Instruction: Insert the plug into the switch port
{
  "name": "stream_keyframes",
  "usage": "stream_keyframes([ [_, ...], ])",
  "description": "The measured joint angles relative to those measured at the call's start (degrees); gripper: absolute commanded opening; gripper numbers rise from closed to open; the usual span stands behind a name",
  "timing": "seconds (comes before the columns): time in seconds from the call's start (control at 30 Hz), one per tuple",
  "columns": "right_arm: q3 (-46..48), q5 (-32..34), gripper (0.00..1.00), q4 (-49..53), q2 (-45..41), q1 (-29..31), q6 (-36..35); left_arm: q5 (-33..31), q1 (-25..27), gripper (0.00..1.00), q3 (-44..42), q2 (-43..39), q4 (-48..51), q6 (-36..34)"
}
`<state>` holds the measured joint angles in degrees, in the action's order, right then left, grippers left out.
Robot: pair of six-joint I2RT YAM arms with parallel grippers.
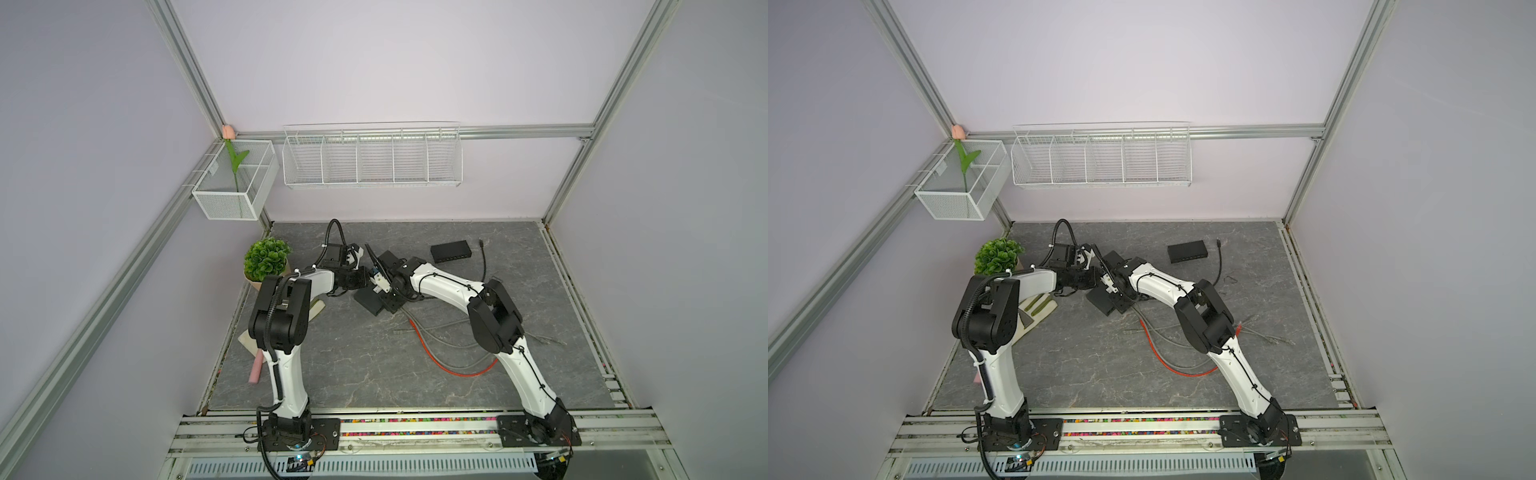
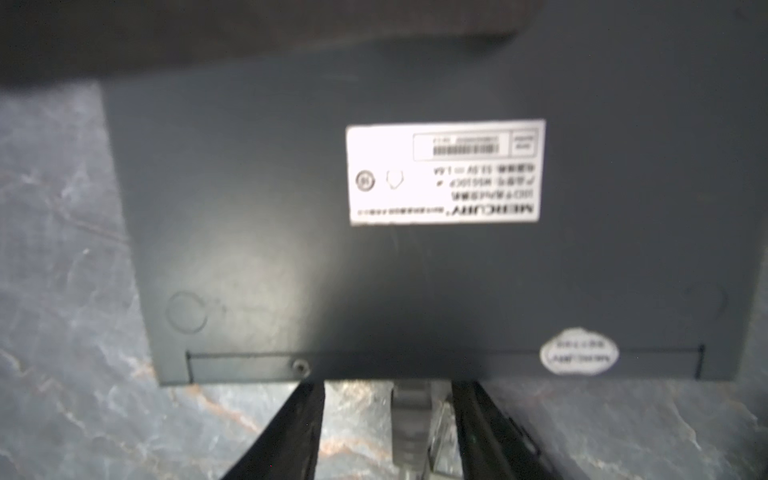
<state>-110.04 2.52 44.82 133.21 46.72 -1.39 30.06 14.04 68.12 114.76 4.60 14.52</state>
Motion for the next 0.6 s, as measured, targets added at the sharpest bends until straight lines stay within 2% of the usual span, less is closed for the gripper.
stream_keyframes([
  [0.17, 2.01, 0.68, 0.51, -1.44, -2.36, -0.04, -0.81, 0.00, 0.00, 0.32, -0.09, -0.02, -0.04, 0.00],
  [0.27, 2.05, 0.66, 0.44, -1.70, -2.86, -0.13, -1.53, -0.02, 0.00, 0.32, -0.11, -0.02, -0.04, 0.00],
  [0.6, 3.23, 0.66, 0.42, -1.38, -2.93, -0.63, -2.10, -0.04, 0.00, 0.32, -0.15, -0.11, -0.02, 0.00],
])
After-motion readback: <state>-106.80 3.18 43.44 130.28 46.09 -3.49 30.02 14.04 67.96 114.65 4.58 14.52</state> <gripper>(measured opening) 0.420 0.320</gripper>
